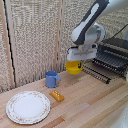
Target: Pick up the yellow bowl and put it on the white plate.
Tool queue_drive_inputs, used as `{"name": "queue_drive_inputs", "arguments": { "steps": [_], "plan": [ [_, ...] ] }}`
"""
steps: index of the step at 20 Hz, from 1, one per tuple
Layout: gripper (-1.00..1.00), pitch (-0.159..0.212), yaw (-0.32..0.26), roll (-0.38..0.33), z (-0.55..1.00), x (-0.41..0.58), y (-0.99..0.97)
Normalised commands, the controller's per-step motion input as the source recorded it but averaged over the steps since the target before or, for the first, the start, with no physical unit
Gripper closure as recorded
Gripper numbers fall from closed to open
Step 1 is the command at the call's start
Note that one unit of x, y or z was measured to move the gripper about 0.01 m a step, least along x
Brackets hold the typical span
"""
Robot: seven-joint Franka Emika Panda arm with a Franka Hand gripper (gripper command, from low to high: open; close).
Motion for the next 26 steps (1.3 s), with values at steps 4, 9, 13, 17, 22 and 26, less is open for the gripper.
{"name": "queue_drive_inputs", "arguments": {
  "steps": [4, 9, 13, 17, 22, 26],
  "plan": [
    [1.00, -0.001, 0.009, 0.105, 0.77, 0.419, 0.33],
    [1.00, 0.016, 0.005, 0.120, 0.68, 0.394, 0.62],
    [1.00, 0.002, 0.000, 0.086, 0.53, 0.244, 0.77],
    [1.00, 0.000, 0.001, 0.037, 0.33, 0.080, 0.89],
    [1.00, 0.000, 0.001, 0.016, 0.20, 0.003, 0.96],
    [1.00, 0.000, 0.009, 0.000, 0.05, -0.056, 0.94]
  ]
}}
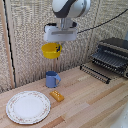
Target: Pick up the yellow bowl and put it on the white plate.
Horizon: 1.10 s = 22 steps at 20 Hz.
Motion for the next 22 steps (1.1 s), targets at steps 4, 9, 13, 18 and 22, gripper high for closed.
{"name": "queue_drive_inputs", "arguments": {
  "steps": [4, 9, 13, 18, 22],
  "plan": [
    [1.00, 0.000, 0.043, 0.000, -0.05, -0.170, 0.82],
    [1.00, -0.002, 0.052, -0.042, -0.25, -0.217, 0.71],
    [1.00, 0.000, 0.057, -0.099, -0.40, -0.229, 0.62],
    [1.00, -0.006, 0.082, -0.106, -0.49, -0.195, 0.50],
    [1.00, -0.021, 0.075, -0.084, -0.52, -0.171, 0.26]
  ]
}}
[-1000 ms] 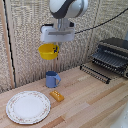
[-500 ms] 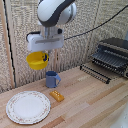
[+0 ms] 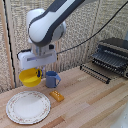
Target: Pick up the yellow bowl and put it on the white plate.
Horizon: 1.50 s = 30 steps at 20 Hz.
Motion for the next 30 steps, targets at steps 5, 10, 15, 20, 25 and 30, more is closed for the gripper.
{"name": "queue_drive_inputs", "arguments": {
  "steps": [5, 10, 15, 20, 25, 30],
  "plan": [
    [1.00, -0.039, 0.078, -0.077, -0.53, -0.035, 0.08],
    [1.00, -0.040, 0.079, -0.059, -0.55, -0.001, 0.08],
    [1.00, -0.024, 0.086, -0.039, -0.48, 0.121, 0.06],
    [1.00, -0.028, 0.068, 0.000, -0.28, 0.266, -0.02],
    [1.00, -0.074, 0.044, 0.014, -0.05, 0.397, -0.02],
    [1.00, -0.027, 0.020, 0.024, 0.00, 0.485, 0.00]
  ]
}}
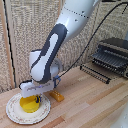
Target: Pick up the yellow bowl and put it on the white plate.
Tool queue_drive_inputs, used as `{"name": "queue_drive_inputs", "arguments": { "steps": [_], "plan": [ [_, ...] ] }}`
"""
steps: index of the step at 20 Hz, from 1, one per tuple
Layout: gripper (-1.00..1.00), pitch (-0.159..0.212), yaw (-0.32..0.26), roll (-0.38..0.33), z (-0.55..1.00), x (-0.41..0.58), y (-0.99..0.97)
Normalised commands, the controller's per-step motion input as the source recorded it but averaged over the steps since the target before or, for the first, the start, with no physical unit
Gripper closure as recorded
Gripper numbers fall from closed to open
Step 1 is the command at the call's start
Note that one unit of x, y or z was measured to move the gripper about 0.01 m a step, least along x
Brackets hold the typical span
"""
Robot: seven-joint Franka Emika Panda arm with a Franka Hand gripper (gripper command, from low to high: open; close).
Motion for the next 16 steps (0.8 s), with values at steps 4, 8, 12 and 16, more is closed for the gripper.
{"name": "queue_drive_inputs", "arguments": {
  "steps": [4, 8, 12, 16],
  "plan": [
    [-1.00, 0.035, 0.009, 0.006, 0.05, 0.221, 0.00],
    [-1.00, 0.147, -0.022, -0.005, 0.47, 0.091, 0.00],
    [-1.00, 0.207, -0.069, -0.004, 0.71, 0.082, -0.01],
    [-1.00, 0.091, -0.041, 0.000, 0.98, 0.167, -0.05]
  ]
}}
